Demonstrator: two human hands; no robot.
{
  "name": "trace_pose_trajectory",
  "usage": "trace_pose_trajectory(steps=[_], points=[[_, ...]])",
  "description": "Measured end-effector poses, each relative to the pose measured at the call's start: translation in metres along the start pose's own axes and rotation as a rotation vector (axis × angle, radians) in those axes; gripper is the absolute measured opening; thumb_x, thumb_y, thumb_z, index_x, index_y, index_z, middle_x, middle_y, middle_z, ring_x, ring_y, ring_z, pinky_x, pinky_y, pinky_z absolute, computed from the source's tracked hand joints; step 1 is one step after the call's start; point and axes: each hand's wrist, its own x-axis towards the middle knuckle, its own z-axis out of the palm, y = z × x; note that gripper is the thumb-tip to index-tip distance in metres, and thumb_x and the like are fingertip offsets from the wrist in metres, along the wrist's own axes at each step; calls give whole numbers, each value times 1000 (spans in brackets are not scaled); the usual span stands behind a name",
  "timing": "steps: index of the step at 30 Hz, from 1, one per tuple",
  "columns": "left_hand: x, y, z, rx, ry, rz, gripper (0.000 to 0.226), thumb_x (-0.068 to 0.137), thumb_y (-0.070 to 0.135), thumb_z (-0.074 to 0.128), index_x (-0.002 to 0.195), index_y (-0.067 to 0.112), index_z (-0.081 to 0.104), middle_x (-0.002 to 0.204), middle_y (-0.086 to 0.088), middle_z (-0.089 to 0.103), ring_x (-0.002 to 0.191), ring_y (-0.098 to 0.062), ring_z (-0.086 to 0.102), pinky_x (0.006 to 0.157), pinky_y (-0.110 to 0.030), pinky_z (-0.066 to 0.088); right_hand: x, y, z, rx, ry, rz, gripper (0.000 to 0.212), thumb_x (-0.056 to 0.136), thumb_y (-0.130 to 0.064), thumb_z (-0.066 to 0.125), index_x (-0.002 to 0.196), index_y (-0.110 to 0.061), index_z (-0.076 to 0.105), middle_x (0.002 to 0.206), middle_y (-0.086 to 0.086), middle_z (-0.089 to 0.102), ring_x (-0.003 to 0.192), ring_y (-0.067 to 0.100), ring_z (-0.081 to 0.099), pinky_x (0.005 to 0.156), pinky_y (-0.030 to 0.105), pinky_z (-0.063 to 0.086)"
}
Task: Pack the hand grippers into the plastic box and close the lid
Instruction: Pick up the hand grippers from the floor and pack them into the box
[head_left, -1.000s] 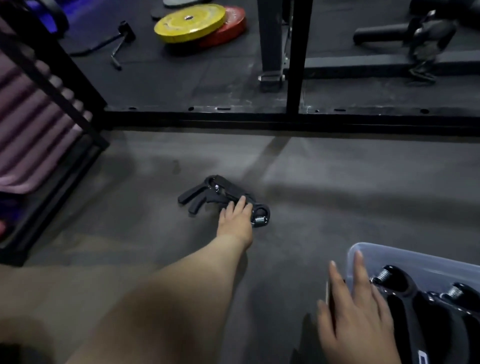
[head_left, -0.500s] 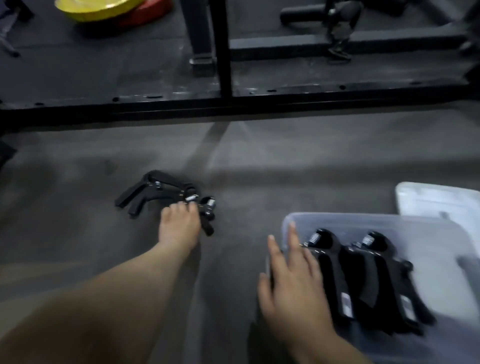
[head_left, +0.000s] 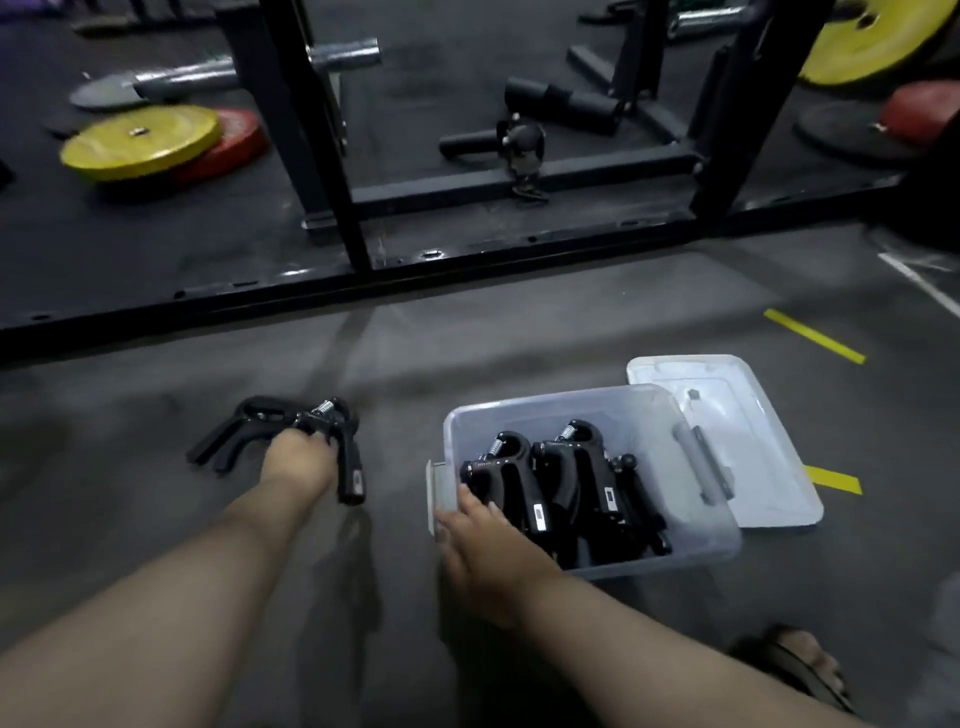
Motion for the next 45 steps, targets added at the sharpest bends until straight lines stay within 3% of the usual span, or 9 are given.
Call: trace_pose_trajectory(steps=[2,7,12,19,29,34,38,41,45], points=[[-26,21,7,-281,-64,-70,24,96,11,41,101,4,64,84,-12,70,69,-29,60,48,-24,37,-6,2,-13,133,122,-21,36,95,-13,41,129,-14,52,146,9,41,137,22,38,115,36,31],[-98,54,35,-338,-233,14,23,92,8,41,79,11,60,70,-2,72,43,-14,48,44,-20,28,-23,-1,-52,606,315,204,26,95,-38,45,112,-21,56,103,1,64,98,18,60,89,31,44],[-142,49,75,-5,-394,260,26,74,36,45,61,15,55,67,-13,63,67,-35,62,66,-47,54,-18,20,-56,748,255,416,40,71,-34,57,103,-9,60,85,5,67,79,20,64,76,37,52],[-173,58,87,171,-532,414,29,98,33,40,90,23,65,88,-1,69,85,-20,65,78,-30,50,-33,77,-60,592,364,447,26,76,-37,49,91,-18,57,77,-3,61,72,15,57,69,34,49],[-150,28,104,302,-381,487,20,89,24,49,74,28,61,73,11,60,74,-15,60,69,-28,47,-34,59,-66,403,296,332,34,92,-24,49,126,-23,49,118,4,61,107,24,58,91,33,43],[-132,17,97,417,-151,549,33,80,16,44,99,30,68,98,5,69,98,-23,60,88,-34,47,-34,77,-90,556,619,470,19,90,-24,47,108,-19,51,95,5,65,88,27,60,77,34,45],[-133,9,111,549,-90,746,39,80,13,46,112,28,63,118,7,63,119,-17,52,105,-30,28,-47,115,-101,507,634,548,10,87,-22,55,97,-19,54,77,-2,63,75,22,59,70,33,47],[-135,-4,121,642,-244,825,53,92,21,42,145,25,40,154,9,34,143,-7,24,119,-28,6,-48,136,-92,528,605,615,10,85,-26,53,88,-17,55,72,0,59,72,23,56,72,36,47],[-136,-24,118,828,-320,937,56,99,29,32,153,20,22,163,3,3,148,-9,10,118,-33,-15,-44,164,-74,595,601,653,27,77,-42,50,88,-18,56,82,1,67,80,24,64,83,46,55]])
